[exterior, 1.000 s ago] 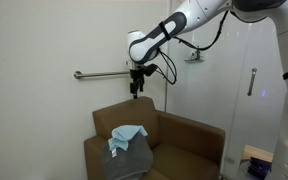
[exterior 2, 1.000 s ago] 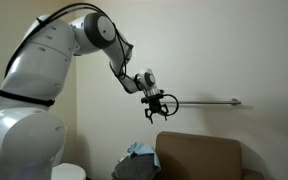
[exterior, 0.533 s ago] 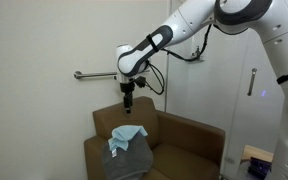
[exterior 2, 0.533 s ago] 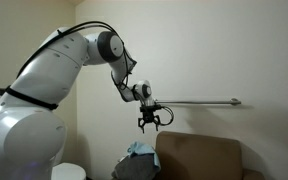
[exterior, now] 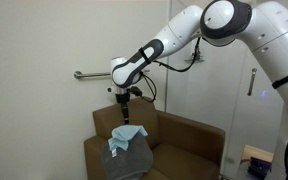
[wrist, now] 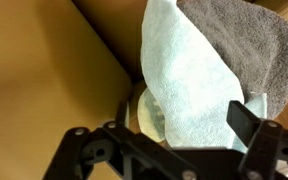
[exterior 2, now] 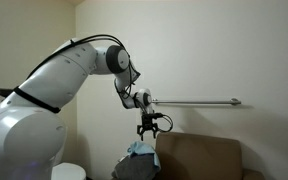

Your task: Remove the grey and blue towels from the left armrest and place them on the seat of the sofa

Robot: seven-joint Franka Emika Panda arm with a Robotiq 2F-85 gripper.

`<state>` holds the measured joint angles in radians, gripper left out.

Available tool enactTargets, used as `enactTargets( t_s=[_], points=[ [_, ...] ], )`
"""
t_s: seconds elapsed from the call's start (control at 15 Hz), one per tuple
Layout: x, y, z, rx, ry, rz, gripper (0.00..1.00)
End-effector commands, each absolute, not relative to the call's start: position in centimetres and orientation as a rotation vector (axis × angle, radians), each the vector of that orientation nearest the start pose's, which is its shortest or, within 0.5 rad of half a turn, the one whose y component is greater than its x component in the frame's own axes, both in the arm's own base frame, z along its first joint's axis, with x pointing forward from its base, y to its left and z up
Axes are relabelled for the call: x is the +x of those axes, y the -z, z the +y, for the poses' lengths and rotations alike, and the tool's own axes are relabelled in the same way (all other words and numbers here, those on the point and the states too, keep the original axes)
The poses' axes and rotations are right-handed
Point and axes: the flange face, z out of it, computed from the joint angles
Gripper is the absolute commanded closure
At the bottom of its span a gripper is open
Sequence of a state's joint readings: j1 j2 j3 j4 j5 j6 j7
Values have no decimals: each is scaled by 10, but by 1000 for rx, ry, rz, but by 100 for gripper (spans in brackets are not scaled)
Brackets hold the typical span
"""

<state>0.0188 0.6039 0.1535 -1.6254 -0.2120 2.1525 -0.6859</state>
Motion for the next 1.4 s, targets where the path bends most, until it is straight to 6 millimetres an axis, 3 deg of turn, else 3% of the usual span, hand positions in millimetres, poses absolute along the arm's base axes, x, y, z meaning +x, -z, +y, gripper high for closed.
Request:
enactTargets(
  t_s=[0.0, 0.53, 0.6, 0.67, 1.0, 1.33],
  points=[
    [690, -254, 100, -2754, -116, -1588, 0],
    [709, -221, 101, -2662, -80, -1789, 0],
    [710, -218, 101, -2646, -79, -1810, 25],
    [712, -214, 100, -2628, -81, -1828, 26],
    [715, -198, 100, -2490, -92, -1935, 61],
    [714, -195, 102, -2400, -99, -2026, 93]
  ],
)
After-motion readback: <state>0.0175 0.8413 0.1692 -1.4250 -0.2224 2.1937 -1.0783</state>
